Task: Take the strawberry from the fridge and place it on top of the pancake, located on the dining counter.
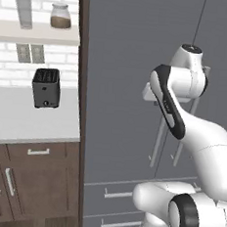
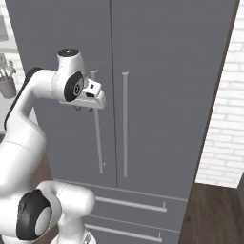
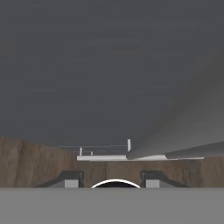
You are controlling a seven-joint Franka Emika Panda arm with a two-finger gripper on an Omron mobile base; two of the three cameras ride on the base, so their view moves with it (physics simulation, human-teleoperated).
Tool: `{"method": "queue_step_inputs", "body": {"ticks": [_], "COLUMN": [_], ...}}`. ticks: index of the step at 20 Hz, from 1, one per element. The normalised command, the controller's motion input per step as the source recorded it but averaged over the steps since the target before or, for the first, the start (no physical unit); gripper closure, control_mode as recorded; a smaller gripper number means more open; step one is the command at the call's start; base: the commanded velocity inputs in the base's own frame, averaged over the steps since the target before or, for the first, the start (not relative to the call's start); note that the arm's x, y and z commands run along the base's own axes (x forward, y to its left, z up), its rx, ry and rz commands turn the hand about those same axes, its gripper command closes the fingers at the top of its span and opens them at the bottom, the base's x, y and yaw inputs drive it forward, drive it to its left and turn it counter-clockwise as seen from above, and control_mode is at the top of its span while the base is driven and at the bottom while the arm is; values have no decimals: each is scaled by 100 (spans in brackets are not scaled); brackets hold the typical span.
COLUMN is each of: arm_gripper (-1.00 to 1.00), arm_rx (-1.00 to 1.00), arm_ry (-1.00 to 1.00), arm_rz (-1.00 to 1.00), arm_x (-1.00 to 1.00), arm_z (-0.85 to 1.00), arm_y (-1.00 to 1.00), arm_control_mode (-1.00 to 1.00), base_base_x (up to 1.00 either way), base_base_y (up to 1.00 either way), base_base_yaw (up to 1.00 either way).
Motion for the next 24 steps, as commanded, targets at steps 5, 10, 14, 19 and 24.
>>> {"method": "queue_step_inputs", "body": {"ticks": [5, 10, 14, 19, 24], "arm_gripper": [-100, -100, -100, -100, -100], "arm_rx": [0, 0, 0, 0, 0], "arm_ry": [0, 0, 0, 0, 0], "arm_rz": [0, 0, 0, 0, 0], "arm_x": [0, 0, 0, 0, 0], "arm_z": [0, 0, 0, 0, 0], "arm_y": [0, 0, 0, 0, 0], "arm_control_mode": [100, 100, 100, 100, 100], "base_base_x": [-16, -29, -2, 0, -8], "base_base_y": [-3, -28, -59, -26, 0], "base_base_yaw": [-2, -4, 0, 0, -1]}}
